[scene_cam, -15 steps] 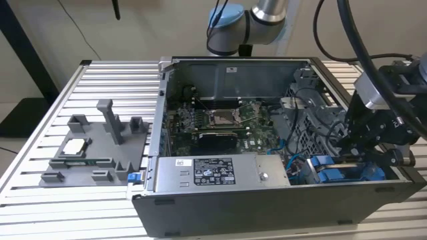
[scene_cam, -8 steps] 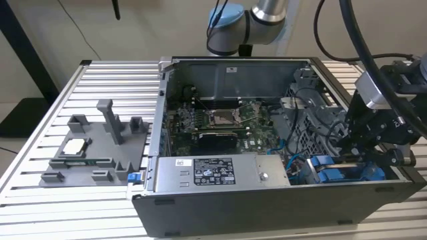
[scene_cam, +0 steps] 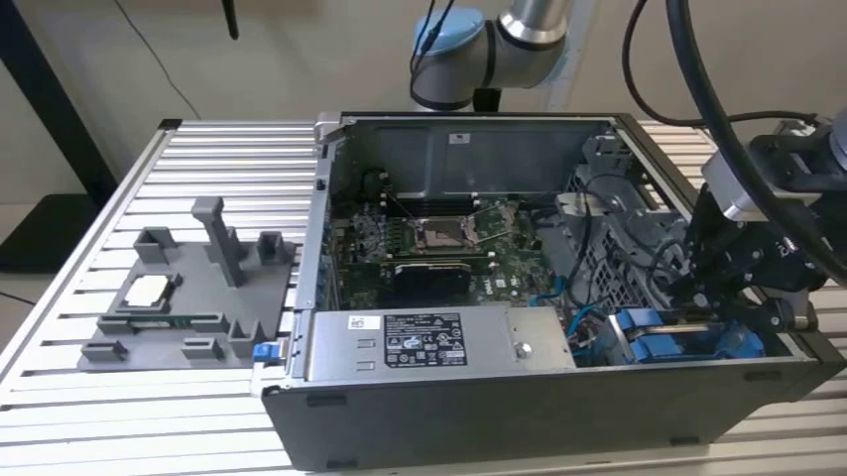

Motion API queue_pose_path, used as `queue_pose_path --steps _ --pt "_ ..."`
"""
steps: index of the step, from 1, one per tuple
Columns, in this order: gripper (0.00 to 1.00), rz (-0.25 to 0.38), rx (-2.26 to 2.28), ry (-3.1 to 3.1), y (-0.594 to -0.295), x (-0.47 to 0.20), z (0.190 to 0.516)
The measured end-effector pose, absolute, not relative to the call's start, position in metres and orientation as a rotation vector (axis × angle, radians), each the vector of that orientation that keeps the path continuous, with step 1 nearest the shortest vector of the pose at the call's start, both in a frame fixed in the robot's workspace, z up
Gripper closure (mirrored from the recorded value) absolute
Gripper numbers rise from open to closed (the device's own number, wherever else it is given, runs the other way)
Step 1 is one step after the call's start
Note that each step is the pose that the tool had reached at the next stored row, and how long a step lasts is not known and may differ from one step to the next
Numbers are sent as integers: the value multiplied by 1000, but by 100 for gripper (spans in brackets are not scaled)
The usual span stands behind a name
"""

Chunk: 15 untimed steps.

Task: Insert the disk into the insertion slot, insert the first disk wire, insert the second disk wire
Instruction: 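Insert the second disk wire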

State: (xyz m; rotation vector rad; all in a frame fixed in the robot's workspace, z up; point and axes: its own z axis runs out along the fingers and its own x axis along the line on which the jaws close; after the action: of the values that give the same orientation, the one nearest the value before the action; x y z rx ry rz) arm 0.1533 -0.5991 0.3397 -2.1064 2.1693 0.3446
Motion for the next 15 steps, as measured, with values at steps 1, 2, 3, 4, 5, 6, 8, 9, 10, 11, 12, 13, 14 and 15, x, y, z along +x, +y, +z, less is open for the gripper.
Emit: queue_pose_path --steps 1,2,3,4,5,6,8,9,10,11,12,13,14,15 --pt "84 348 -2106 2172 -599 154 340" --pt "84 354 -2106 2177 -599 154 340" --pt "84 361 -2107 2181 -599 155 340" --pt "84 367 -2108 2185 -599 155 340" --pt "84 371 -2108 2187 -599 156 340" --pt "84 374 -2108 2190 -599 157 340" --pt "84 377 -2107 2193 -600 159 340" --pt "84 379 -2106 2196 -600 160 340" --pt "84 380 -2106 2201 -600 160 340" --pt "84 381 -2106 2205 -600 161 340" --pt "84 381 -2105 2210 -601 161 340" --pt "84 381 -2105 2215 -601 161 340" --pt "84 380 -2104 2220 -601 161 340" --pt "84 378 -2103 2226 -601 161 340"
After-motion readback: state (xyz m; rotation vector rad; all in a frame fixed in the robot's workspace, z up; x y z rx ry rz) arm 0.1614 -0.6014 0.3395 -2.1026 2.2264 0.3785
